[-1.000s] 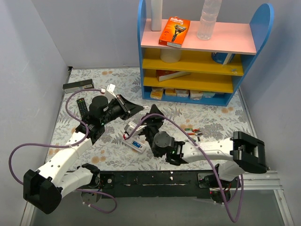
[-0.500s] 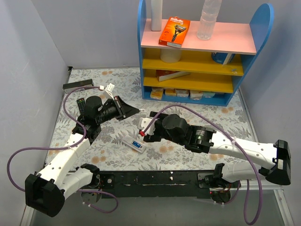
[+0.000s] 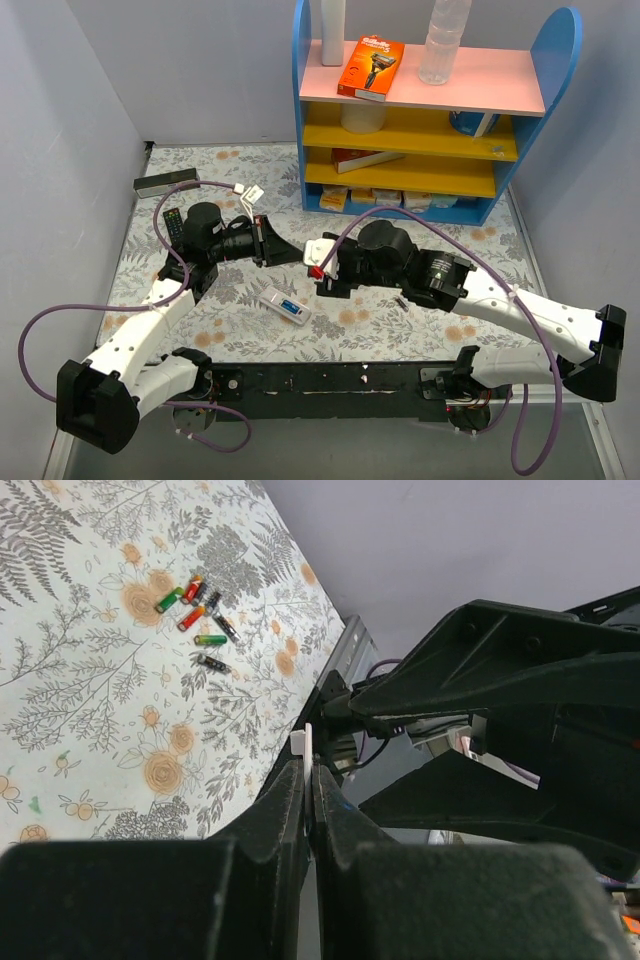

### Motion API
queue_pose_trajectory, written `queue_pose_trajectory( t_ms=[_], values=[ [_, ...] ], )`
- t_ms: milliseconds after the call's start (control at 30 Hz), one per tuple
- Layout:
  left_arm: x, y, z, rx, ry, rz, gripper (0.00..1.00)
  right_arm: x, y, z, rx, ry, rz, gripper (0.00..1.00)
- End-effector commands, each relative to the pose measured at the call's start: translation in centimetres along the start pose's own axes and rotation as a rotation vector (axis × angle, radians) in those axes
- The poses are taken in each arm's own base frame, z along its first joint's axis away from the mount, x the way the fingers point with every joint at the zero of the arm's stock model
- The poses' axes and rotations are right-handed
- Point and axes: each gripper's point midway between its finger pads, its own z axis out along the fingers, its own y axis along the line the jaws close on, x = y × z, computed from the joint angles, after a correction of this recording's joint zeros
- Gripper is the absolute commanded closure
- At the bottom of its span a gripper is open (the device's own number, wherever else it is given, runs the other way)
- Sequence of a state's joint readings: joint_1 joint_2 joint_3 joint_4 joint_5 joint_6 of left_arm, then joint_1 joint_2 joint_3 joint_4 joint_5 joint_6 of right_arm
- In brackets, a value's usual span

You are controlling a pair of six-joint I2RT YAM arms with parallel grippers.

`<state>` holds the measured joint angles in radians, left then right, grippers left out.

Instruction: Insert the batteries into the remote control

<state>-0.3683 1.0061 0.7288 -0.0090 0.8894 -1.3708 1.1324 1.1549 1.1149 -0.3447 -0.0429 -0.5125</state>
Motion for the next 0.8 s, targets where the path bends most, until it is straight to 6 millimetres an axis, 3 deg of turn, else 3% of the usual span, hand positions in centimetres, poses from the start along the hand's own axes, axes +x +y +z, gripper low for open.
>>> queue_pose_trajectory(
  t_ms=[0,533,700,733,767],
  values=[
    [-0.2,-2.0,-0.4,0.071,0.031,0.051,1.0,-2.7,-0.6,-0.1,-0.017,-0.076,-0.016,0.34],
    [0.1,-3.2,-0.7,0.123,0.065,0.048,1.0,-1.9,-1.2,1.9,-0.003,-0.064,0.004,0.53],
    [0.1,-2.9,-0.6,0.114,0.066,0.031,1.0,-1.8,-1.0,2.0,-0.013,-0.064,0.023,0.67],
    [0.0,-2.9,-0.6,0.109,0.061,0.03,0.99,-1.7,-0.9,2.0,-0.015,-0.06,0.028,0.7],
    [-0.2,-2.5,-0.5,0.089,0.046,0.027,0.89,-1.6,-0.8,2.1,-0.019,-0.052,0.034,0.74]
  ],
)
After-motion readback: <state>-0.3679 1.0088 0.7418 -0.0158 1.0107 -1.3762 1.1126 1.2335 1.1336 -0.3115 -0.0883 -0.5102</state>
